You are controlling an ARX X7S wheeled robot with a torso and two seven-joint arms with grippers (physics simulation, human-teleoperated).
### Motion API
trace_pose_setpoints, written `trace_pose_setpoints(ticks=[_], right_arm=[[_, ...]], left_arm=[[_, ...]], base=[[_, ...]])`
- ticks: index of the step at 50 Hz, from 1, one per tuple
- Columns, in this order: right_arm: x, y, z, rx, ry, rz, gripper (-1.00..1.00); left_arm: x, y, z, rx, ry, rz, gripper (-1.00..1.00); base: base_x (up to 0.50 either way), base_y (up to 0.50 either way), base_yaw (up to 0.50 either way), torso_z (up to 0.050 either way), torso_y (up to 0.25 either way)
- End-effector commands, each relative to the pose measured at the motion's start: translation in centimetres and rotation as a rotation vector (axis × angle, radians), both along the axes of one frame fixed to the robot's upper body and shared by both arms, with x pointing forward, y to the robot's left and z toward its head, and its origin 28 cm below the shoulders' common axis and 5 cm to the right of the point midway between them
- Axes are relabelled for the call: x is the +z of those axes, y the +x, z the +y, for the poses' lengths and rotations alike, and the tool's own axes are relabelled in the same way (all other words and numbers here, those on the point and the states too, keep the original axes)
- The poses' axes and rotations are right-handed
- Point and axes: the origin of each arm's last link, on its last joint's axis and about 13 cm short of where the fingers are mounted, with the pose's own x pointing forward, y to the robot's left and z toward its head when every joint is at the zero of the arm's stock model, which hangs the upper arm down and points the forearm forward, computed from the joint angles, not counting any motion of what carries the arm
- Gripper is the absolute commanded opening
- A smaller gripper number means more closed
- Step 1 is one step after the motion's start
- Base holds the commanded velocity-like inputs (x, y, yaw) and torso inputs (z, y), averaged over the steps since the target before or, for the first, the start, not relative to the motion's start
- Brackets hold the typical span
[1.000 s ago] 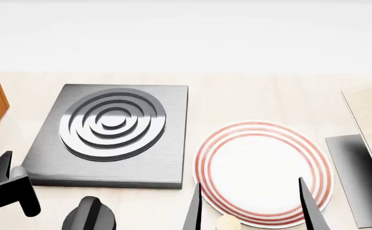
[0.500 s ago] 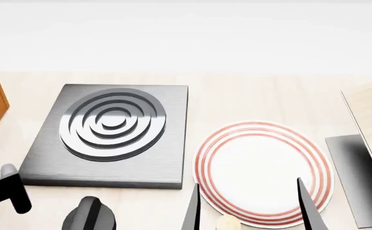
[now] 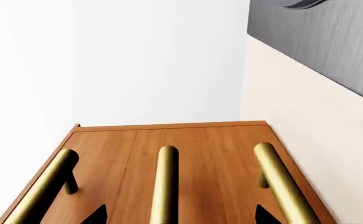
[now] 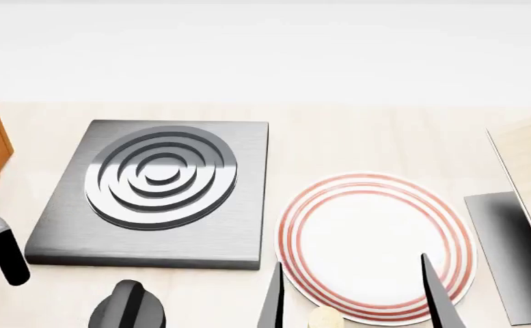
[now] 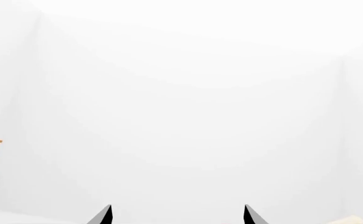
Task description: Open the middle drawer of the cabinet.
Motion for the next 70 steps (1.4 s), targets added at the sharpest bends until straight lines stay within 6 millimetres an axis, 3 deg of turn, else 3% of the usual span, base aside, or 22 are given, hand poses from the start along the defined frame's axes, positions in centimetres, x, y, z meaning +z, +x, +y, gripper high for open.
trace_pose_setpoints(ticks=[1, 32, 66, 67, 70], right_arm=[[0.1, 0.1, -0.3, -0.019, -0.012, -0.009, 1.00], [-0.1, 0.1, -0.2, -0.018, -0.015, -0.005, 1.00], [-0.1, 0.2, -0.1, -0.009, -0.019, 0.002, 1.00], [-0.1, 0.2, -0.1, -0.009, -0.019, 0.002, 1.00], [-0.1, 0.2, -0.1, -0.009, -0.019, 0.002, 1.00]], left_arm=[[0.2, 0.8, -0.4, 0.019, -0.009, -0.004, 1.00], [-0.1, 0.3, 0.2, 0.070, -0.006, 0.019, 1.00], [1.0, 0.7, 0.6, 0.091, -0.003, -0.052, 1.00], [1.0, 0.7, 0.6, 0.090, -0.002, -0.052, -1.00], [0.9, 0.7, 0.6, 0.085, 0.000, -0.054, -1.00]], base=[[0.00, 0.00, 0.00, 0.000, 0.000], [0.00, 0.00, 0.00, 0.000, 0.000], [0.00, 0.00, 0.00, 0.000, 0.000], [0.00, 0.00, 0.00, 0.000, 0.000], [0.00, 0.00, 0.00, 0.000, 0.000]])
